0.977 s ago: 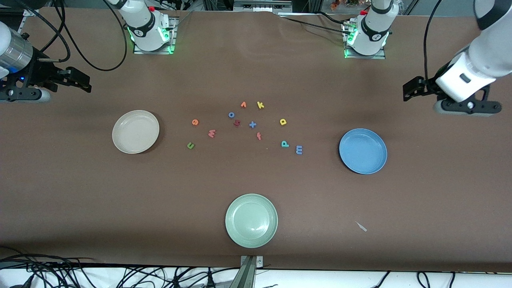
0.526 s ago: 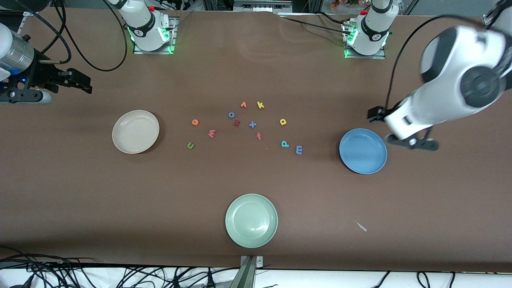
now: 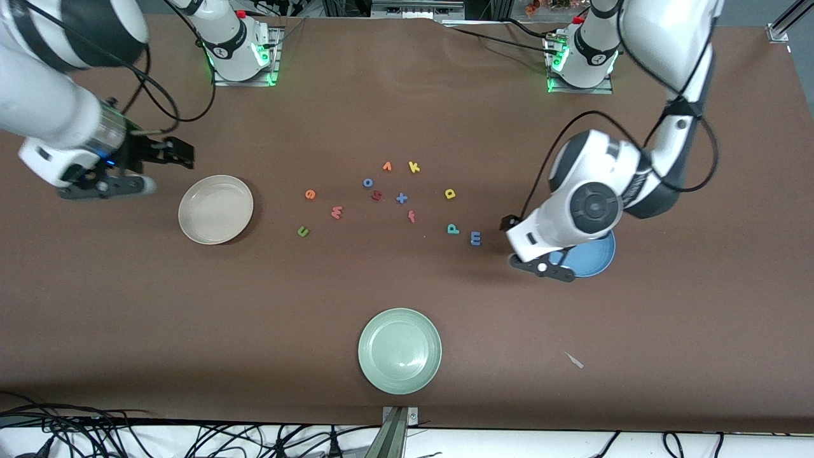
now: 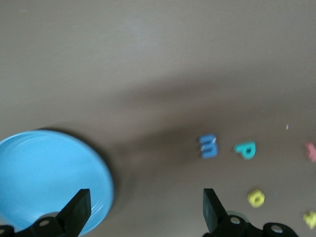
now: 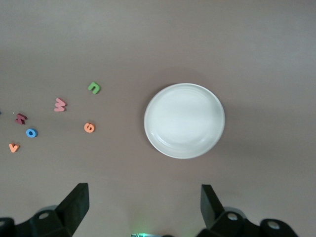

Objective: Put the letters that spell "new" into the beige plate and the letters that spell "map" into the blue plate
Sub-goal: 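Grasp the blue M and green n with the left and right grippers, then release the blue M into the blue plate with the left gripper, then drop the n on the white plate while the left gripper grasps the P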

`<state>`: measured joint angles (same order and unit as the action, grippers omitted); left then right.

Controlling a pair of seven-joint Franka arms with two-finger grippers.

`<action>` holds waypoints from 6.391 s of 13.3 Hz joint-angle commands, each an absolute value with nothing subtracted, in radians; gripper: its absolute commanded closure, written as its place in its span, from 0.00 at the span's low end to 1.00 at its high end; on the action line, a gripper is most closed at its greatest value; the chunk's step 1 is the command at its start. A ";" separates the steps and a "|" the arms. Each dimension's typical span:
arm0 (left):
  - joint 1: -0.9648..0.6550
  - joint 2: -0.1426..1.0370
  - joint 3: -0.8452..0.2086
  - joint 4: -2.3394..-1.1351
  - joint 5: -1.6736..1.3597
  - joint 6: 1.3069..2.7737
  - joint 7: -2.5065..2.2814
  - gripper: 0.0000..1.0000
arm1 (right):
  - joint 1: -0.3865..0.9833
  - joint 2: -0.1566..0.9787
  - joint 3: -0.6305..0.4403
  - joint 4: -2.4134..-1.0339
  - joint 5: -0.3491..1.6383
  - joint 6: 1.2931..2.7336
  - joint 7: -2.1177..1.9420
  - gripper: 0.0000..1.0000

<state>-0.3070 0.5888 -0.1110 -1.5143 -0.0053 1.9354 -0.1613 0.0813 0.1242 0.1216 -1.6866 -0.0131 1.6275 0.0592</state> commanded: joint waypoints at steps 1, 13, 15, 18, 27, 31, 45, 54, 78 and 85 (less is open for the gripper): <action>-0.324 0.681 -0.107 -1.486 0.012 2.017 -0.213 0.00 | 0.130 0.201 0.118 -1.655 -0.031 1.676 0.067 0.00; -0.422 0.739 -0.103 -1.618 0.031 2.195 -0.414 0.24 | 0.279 0.460 0.117 -1.911 -0.032 2.295 0.747 0.00; -0.420 0.750 -0.104 -1.638 0.046 2.238 -0.416 0.24 | 0.281 0.500 0.117 -1.916 -0.034 2.348 0.758 0.00; -0.420 0.750 -0.104 -1.638 0.046 2.241 -0.419 0.48 | 0.308 0.509 0.106 -1.980 -0.034 2.454 0.768 0.00; -0.358 0.661 -0.097 -1.625 0.046 2.148 -0.372 0.91 | 0.322 0.538 0.100 -2.031 -0.049 2.568 0.825 0.08; -0.221 0.585 -0.098 -1.634 0.046 2.011 -0.133 0.90 | 0.322 0.538 0.100 -2.040 -0.049 2.569 0.827 0.24; -0.138 0.618 -0.121 -1.654 0.115 1.994 -0.092 0.00 | 0.311 0.567 0.098 -2.039 -0.052 2.611 0.825 0.65; -0.356 0.673 -0.189 -1.588 0.086 2.069 -0.818 0.00 | 0.310 0.533 0.089 -1.993 -0.052 2.512 0.810 0.87; -0.454 0.775 -0.190 -1.600 0.041 2.253 -1.045 0.83 | 0.314 0.308 -0.190 -2.036 0.030 2.022 0.155 0.00; -0.436 0.740 -0.189 -1.589 0.055 2.214 -1.042 0.88 | 0.314 0.264 -0.060 -2.034 0.040 2.016 0.343 0.00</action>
